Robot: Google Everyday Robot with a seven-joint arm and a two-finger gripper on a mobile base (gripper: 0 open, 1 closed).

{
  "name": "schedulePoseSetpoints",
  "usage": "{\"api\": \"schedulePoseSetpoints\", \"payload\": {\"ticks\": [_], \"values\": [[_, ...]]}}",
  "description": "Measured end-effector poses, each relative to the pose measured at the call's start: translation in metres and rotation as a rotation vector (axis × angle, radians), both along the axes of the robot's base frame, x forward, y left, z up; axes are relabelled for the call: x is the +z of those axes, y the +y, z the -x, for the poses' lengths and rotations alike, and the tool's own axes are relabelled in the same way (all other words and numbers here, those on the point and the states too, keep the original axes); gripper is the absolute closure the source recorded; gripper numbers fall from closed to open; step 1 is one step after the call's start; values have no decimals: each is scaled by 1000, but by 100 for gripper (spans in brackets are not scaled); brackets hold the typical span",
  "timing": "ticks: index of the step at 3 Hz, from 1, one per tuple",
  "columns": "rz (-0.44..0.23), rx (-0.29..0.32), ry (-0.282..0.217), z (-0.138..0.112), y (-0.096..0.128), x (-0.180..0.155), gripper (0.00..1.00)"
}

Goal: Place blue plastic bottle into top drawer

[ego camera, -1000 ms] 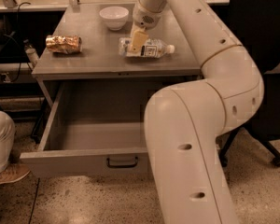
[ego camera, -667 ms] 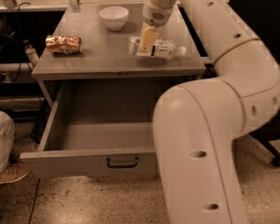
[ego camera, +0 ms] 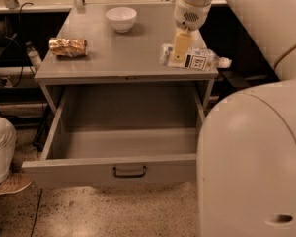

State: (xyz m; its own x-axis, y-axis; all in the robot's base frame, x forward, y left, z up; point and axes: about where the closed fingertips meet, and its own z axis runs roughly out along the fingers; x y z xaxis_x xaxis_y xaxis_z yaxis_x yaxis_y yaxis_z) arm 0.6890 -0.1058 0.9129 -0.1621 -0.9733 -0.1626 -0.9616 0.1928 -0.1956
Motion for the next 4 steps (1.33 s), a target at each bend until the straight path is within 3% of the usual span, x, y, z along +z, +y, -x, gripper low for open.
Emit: {"api": "schedulePoseSetpoints", "payload": {"ticks": [1, 2, 3, 4], "values": [[-4, 3, -4, 0, 2, -1, 100], [-6, 29, 12, 30, 14, 2, 100], [-29, 53, 72, 80, 32, -1, 100], [-97, 83, 169, 120, 65, -31, 100]]}}
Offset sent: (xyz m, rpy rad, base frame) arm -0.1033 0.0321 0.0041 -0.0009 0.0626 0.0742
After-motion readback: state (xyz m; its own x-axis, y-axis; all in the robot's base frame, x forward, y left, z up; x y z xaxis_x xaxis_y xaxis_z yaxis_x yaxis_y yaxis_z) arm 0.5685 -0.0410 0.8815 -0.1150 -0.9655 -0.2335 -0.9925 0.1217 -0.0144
